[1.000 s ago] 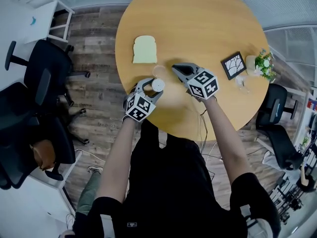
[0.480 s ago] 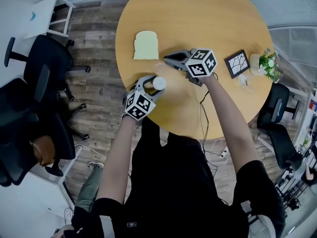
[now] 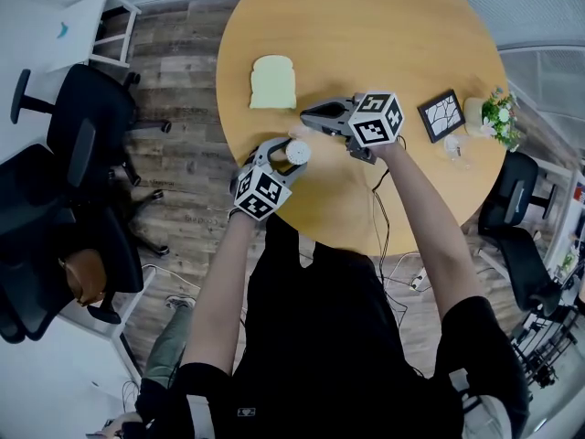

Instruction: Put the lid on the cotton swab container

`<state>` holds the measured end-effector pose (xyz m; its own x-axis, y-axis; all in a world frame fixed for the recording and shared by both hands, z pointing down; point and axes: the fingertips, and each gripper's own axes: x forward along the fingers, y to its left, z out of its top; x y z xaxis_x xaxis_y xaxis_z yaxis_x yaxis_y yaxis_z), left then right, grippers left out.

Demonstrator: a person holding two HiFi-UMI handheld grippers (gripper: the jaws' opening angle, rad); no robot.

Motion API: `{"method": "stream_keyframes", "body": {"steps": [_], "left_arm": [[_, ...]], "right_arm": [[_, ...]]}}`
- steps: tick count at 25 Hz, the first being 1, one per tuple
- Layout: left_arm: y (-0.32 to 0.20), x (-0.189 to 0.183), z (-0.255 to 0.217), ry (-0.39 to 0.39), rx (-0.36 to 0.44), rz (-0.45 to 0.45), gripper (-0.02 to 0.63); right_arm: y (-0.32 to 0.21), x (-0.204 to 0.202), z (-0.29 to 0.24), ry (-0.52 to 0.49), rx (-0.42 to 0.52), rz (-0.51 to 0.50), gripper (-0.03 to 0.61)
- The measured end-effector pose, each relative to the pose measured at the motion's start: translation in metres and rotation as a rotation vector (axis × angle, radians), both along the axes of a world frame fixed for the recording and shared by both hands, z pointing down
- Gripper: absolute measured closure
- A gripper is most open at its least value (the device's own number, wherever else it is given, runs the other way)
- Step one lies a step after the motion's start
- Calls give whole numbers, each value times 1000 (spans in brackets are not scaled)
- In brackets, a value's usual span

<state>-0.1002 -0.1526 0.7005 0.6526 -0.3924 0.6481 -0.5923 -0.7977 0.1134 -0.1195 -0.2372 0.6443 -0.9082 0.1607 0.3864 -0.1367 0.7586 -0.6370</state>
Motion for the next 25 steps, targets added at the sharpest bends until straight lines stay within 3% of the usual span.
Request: {"method": "stream_keyframes", "body": {"steps": [13,25], "left_arm": [[1,0,2,1,-22,11,357],[0,0,2,-1,-33,14,357]], "right_arm": [[32,-4,-22,-113,-98,55,574],[60,0,-21,-87,-117,70,574]]}}
